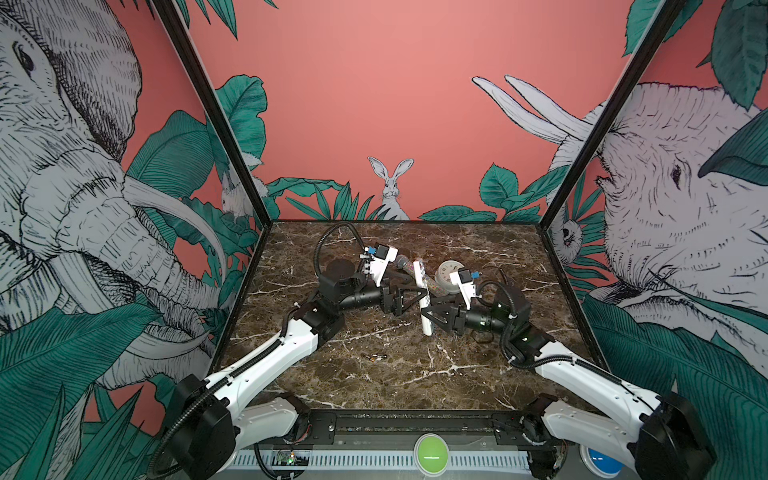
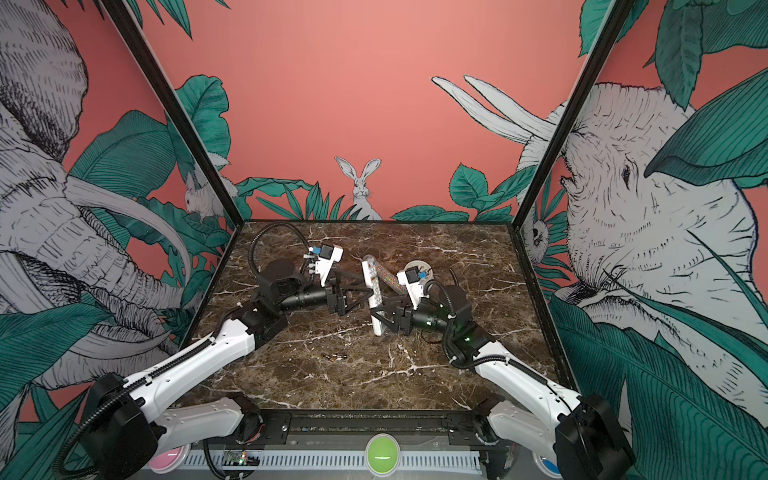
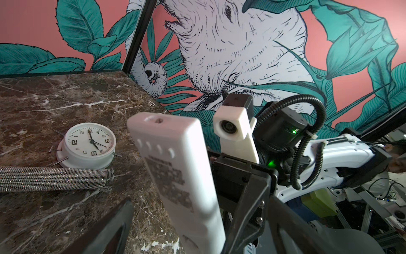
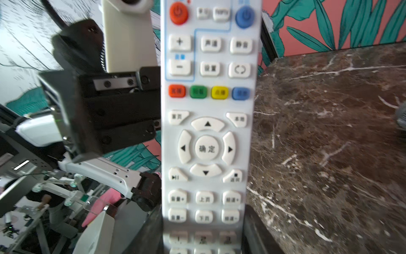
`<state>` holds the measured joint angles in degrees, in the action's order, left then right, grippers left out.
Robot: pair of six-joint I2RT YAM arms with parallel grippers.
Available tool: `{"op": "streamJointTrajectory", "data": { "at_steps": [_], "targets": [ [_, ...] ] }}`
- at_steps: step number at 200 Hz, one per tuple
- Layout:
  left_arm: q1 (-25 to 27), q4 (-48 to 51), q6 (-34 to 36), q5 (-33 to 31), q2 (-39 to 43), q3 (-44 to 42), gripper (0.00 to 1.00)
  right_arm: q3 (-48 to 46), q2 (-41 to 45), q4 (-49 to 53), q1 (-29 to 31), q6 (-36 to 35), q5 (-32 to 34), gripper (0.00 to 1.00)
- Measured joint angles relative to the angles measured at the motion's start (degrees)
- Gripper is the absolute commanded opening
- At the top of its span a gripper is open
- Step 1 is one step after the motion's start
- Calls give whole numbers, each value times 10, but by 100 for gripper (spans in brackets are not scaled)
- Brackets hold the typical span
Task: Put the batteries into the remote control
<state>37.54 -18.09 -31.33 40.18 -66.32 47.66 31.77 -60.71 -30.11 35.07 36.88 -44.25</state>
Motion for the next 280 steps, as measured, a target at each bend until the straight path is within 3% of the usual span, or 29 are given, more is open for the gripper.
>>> {"op": "streamJointTrajectory", "data": {
  "at_steps": [51, 107, 172, 182, 208, 223, 250, 280],
  "targets": [
    [0, -21, -15, 11, -1, 7, 88, -3, -34, -98, 14, 43, -35, 38],
    [0, -41, -26, 17, -2, 10, 64, -5, -49, -139, 29, 53, -49, 38],
    [0, -45, -57, 20, -2, 11, 23, -12, -65, -183, 38, 51, -55, 39],
    [0, -45, -57, 20, -2, 11, 19, -12, -65, -182, 38, 51, -55, 44],
    [0, -45, -54, 19, -2, 11, 11, -12, -59, -168, 38, 46, -48, 76],
    [0, -41, -47, 8, -2, 11, 5, -10, -43, -127, 40, 27, -37, 89],
    [0, -8, -41, -38, -2, 11, 2, 12, -1, -3, 40, -31, 6, 99],
    [0, 57, -45, -126, -2, 20, 0, 39, 33, 110, 41, -91, 68, 99]
  ]
}}
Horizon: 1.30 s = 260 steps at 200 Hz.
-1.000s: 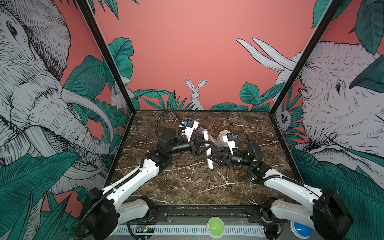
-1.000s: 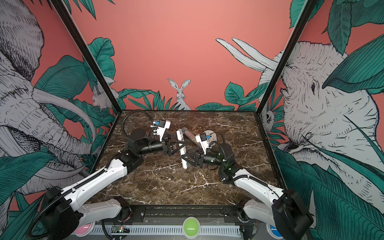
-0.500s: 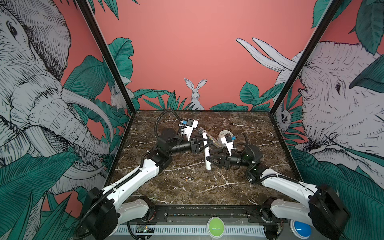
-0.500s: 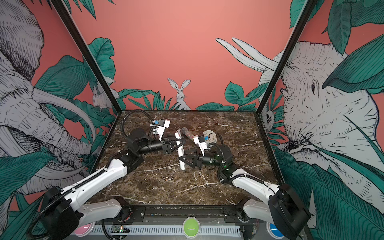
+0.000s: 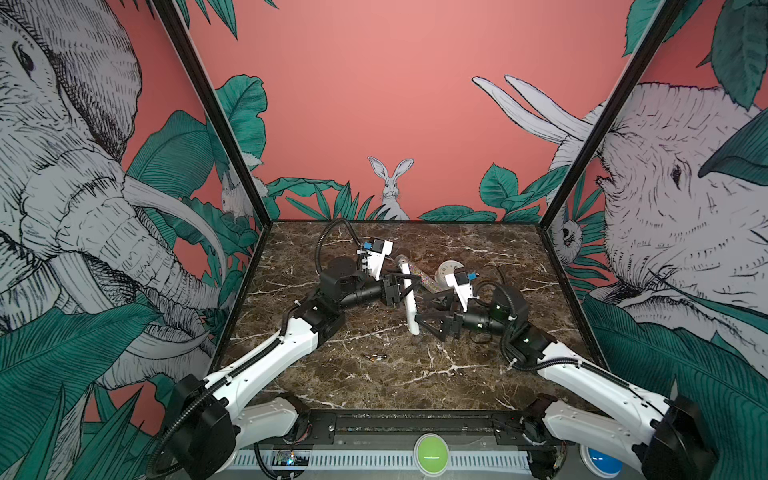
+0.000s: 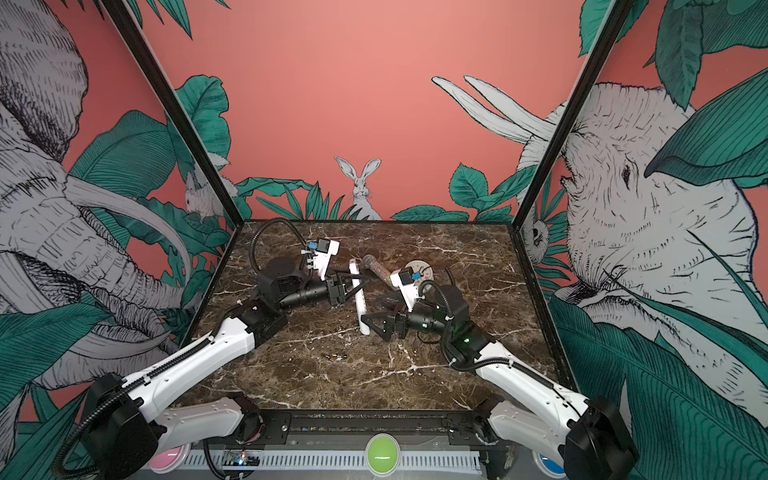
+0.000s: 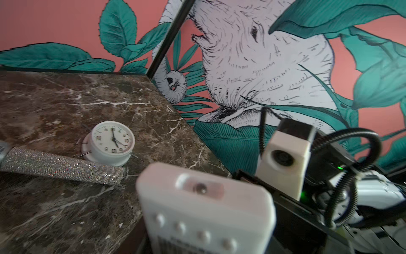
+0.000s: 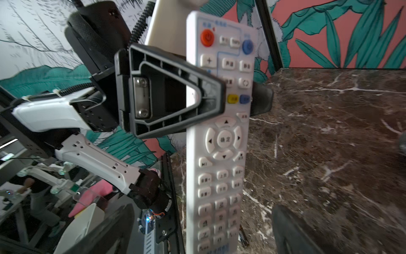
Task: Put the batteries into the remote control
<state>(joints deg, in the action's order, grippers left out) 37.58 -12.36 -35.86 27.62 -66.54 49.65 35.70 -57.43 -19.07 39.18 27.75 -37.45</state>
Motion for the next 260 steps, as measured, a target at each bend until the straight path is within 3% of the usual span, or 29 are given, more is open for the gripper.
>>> {"op": "streamJointTrajectory", "data": {
  "at_steps": [42, 101, 156, 197, 260],
  "targets": [
    [0, 82, -26, -111, 0, 19, 0, 50, -5, 155, 40, -87, 119, 99],
    [0, 126, -80, -198, -17, 20, 0, 85, -56, 229, 114, -153, 234, 98],
    [0, 125, -119, -226, -18, 19, 0, 110, -125, 210, 133, -160, 270, 92],
    [0, 123, -138, -234, -18, 14, 0, 116, -161, 182, 134, -159, 279, 75],
    [0, 111, -154, -236, -23, 6, 0, 140, -189, 161, 134, -159, 288, 61]
  ]
}}
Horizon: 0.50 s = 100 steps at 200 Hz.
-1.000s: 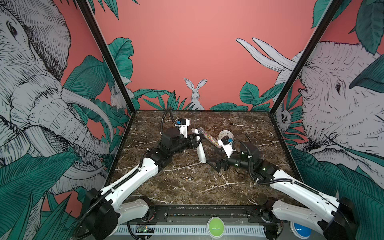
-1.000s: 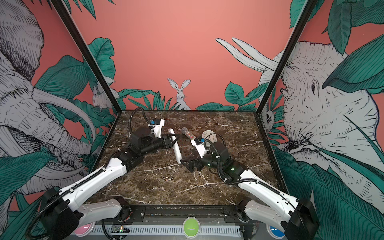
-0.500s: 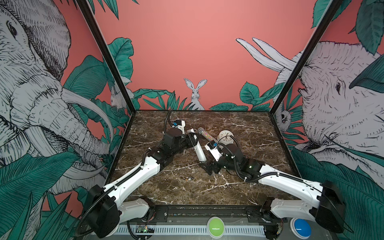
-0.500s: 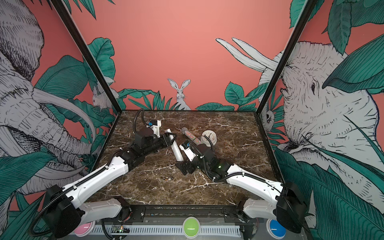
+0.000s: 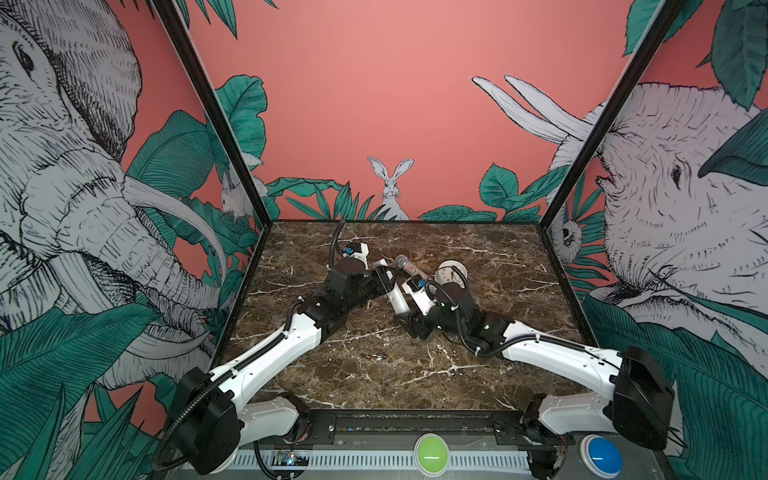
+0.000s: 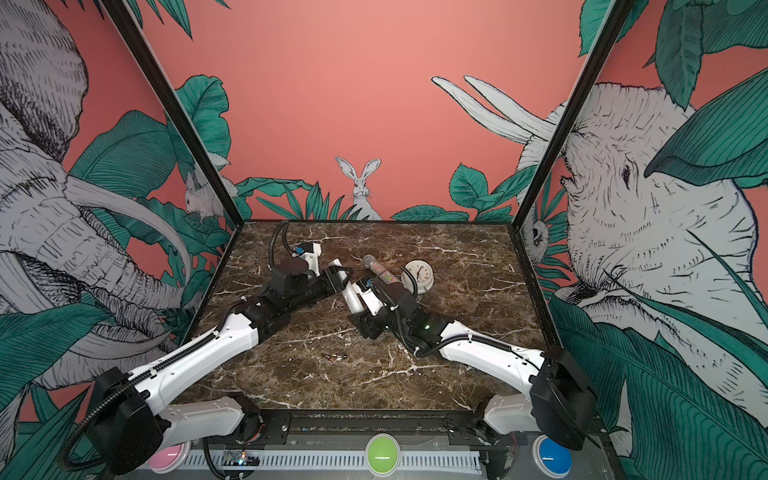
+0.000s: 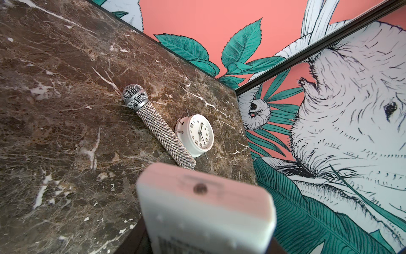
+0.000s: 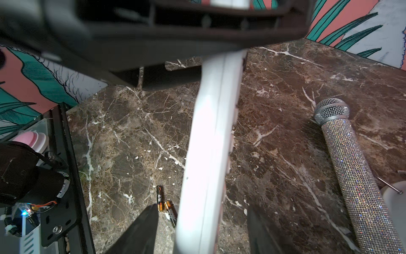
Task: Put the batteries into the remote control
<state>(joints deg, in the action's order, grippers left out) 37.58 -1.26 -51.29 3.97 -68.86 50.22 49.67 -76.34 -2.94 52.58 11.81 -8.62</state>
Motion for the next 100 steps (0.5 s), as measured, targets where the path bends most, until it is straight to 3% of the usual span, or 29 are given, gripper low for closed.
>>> {"op": "streamJointTrajectory", "data": {
  "at_steps": [34, 100],
  "targets": [
    [0, -5, -3, 0, -2, -3, 0, 3, -17, -2, 0, 0, 4, 56],
    [0, -14, -11, -3, -7, -6, 0, 4, -24, 0, 2, 7, 25, 18]
  ]
}}
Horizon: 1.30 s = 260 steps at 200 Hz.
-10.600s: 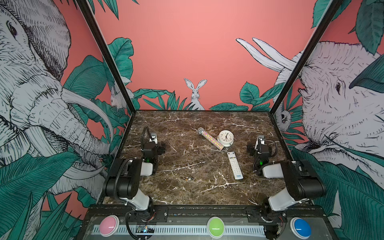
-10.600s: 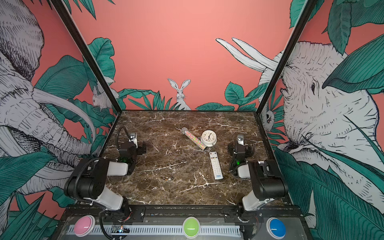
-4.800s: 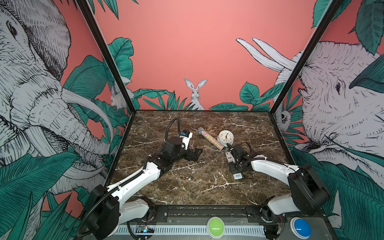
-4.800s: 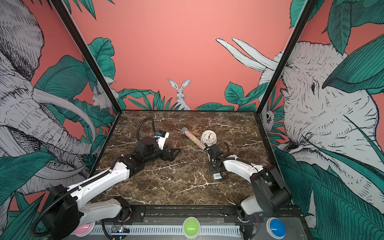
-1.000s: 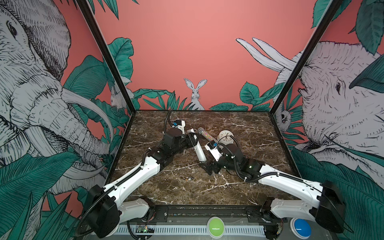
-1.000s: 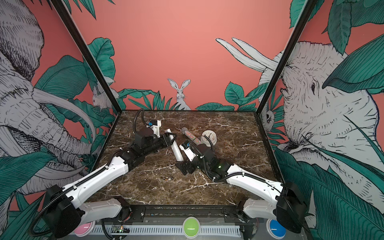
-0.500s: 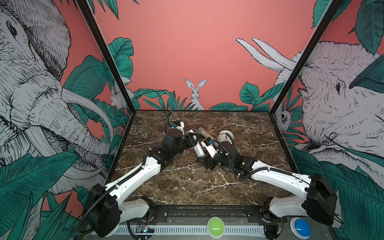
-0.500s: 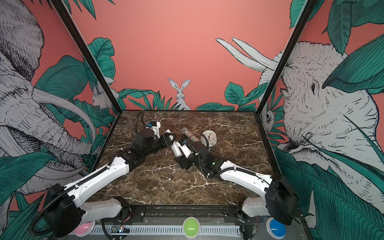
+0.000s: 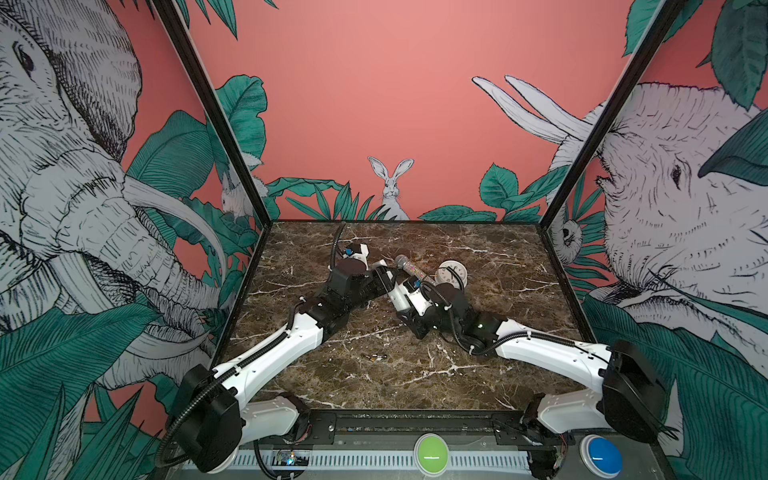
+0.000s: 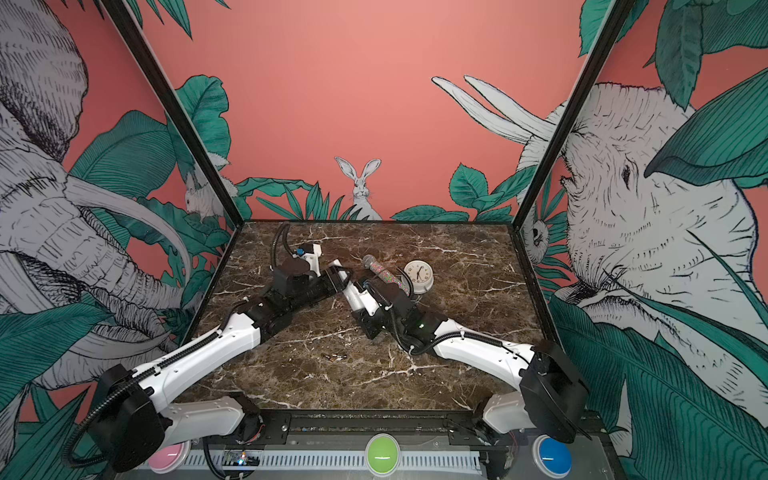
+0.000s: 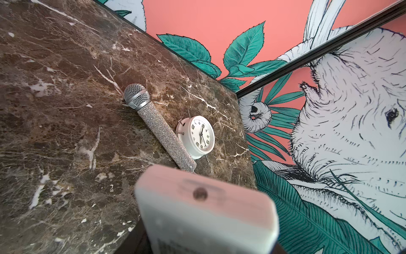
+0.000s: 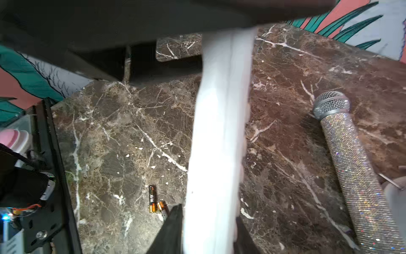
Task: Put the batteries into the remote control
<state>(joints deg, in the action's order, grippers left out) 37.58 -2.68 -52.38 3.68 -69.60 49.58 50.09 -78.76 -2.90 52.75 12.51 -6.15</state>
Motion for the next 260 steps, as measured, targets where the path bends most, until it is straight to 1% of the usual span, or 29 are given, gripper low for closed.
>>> {"op": "streamJointTrajectory", "data": {
  "at_steps": [6, 8, 15, 30, 40, 52, 61, 81, 104, 123, 145, 165, 204, 228, 260],
  "targets": [
    [0, -3, -2, 0, 0, -1, 0, 0, 0, 2, -3, -2, 1, 15],
    [0, -5, -1, 0, 0, -1, 3, 1, 0, 2, -3, -3, 0, 14],
    [0, -7, -2, 0, 0, -2, 15, 2, 0, 3, -3, -4, 2, 10],
    [0, -8, -1, 3, -1, -2, 45, 2, 0, 4, -3, -5, 5, 6],
    [0, -10, 1, 6, -2, -2, 60, 2, 0, 4, -3, -5, 7, 4],
    [0, -11, 11, 12, -2, -2, 72, 2, 1, 4, -3, -7, 6, 2],
    [-1, -14, 19, 19, -2, -2, 77, 2, 2, 7, -2, -10, 3, 1],
    [-8, -23, 41, 46, -1, -6, 81, 0, 15, 12, -2, -13, -2, 1],
    [-26, -26, 67, 86, 6, -12, 83, -4, 43, 17, -2, -14, -7, 1],
    [-40, -24, 95, 122, 28, -12, 83, -11, 60, 16, -3, -15, -18, 1],
    [-63, -23, 125, 162, 59, -12, 83, -17, 74, 11, -4, -12, -40, 0],
    [-79, -23, 151, 196, 85, -12, 85, -31, 86, -3, -10, -1, -63, 0],
    [-82, 7, 217, 266, 108, -10, 86, -71, 120, -39, -23, 28, -115, 0],
    [-83, 9, 231, 309, 109, -10, 86, -91, 145, -64, -23, 38, -146, 0],
    [-85, -24, 222, 353, 109, -11, 87, -113, 165, -109, -23, 45, -185, 0]
  ]
}}
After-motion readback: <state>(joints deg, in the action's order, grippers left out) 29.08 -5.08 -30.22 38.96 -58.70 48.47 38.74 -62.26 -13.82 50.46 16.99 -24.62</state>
